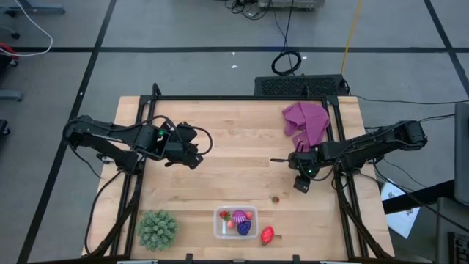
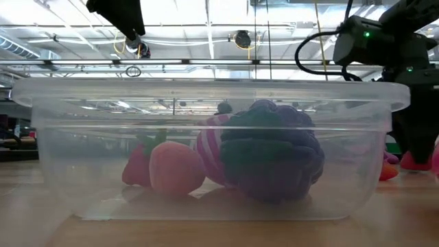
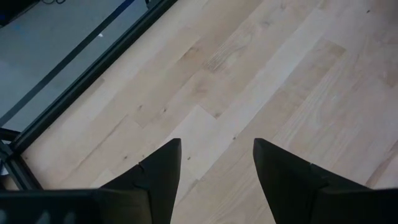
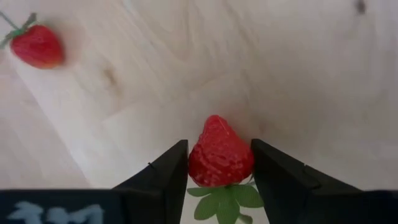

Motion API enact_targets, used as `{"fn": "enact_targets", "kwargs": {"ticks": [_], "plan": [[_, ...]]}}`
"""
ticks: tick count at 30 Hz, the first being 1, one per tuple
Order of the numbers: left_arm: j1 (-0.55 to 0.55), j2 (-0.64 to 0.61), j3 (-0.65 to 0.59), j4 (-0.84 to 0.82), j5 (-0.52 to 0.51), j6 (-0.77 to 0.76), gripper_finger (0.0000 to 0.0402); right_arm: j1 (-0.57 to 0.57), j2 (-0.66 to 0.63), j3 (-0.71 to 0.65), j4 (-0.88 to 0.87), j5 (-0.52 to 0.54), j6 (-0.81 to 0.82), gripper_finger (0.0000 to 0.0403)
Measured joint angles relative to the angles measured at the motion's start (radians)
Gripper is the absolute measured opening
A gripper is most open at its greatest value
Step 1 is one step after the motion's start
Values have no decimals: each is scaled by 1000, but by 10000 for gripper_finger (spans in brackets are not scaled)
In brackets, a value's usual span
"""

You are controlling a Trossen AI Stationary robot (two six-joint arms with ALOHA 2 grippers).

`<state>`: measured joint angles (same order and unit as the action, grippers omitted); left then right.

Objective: Pick and placing Produce into tupperware
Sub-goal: Put the right strawberry into the transparent bin

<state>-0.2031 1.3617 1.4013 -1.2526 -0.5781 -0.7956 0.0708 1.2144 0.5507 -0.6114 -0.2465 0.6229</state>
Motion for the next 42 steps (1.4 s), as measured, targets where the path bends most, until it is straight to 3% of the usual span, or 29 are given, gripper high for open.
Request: {"fn": "enact_targets", "kwargs": {"ticks": [13, 20, 29, 37, 42], "plan": [[0, 0, 0, 0, 0, 0, 207, -3, 0, 92, 77, -79, -4, 156], [0, 0, 0, 0, 0, 15, 207, 31, 0, 114, 495, -174, 23, 155], [0, 0, 0, 0, -8, 27, 207, 169, 21, 130, 850, -140, 31, 155], [0, 0, 0, 2, -18, 28, 207, 267, 195, 403, 773, -121, -188, 155], [0, 0, 0, 0, -18, 41, 207, 277, 328, 684, 339, -64, -373, 155]]}}
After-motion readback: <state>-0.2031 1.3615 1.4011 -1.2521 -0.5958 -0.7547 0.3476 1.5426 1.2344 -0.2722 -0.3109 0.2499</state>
